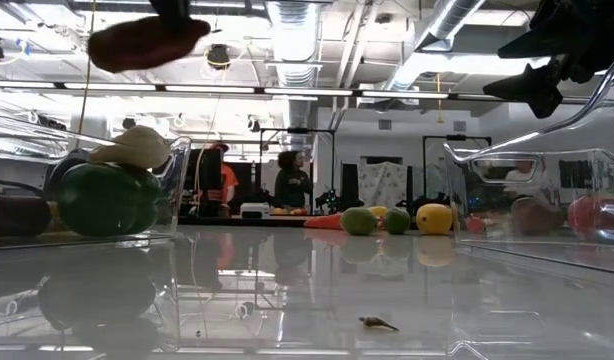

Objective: Sort produce into baskets
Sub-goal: Put the dark red chili pepper into the left transparent bin, then put the bottom yellow lemon into the right transparent bin

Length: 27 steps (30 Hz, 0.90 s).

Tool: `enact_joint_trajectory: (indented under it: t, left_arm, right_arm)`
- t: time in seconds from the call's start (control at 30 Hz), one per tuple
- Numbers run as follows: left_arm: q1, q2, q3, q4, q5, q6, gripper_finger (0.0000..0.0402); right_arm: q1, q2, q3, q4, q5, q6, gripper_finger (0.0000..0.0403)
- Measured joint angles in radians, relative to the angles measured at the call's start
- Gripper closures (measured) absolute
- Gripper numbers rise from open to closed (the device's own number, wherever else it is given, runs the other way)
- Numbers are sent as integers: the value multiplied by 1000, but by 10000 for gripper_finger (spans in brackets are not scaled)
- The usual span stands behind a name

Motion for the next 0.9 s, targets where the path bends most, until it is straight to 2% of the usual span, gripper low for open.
enact_joint_trajectory:
  t: [0.17, 0.3, 0.43, 0.57, 0.67, 0.8, 0.9]
  left_arm:
    - [-72, -29, -68, 1, -1, -109, 372]
    - [-134, -114, -224, 7, 5, -250, 372]
    - [-174, -207, -388, 93, -36, -417, 358]
    - [-169, -259, -479, 130, 10, -507, 299]
    - [-149, -267, -491, 130, 25, -512, 239]
    - [-93, -268, -456, 159, -17, -440, 173]
    - [-13, -268, -443, 195, -48, -342, 152]
  right_arm:
    - [6, 2, 0, -2, 0, 37, 93]
    - [36, 23, 0, -1, 2, 46, 93]
    - [56, 49, 0, 15, 44, 44, 93]
    - [59, 70, 0, 28, 52, 38, 93]
    - [57, 72, 0, 29, 53, 37, 93]
    - [57, 58, 0, 34, 53, 35, 93]
    - [60, 39, 0, 34, 53, 35, 93]
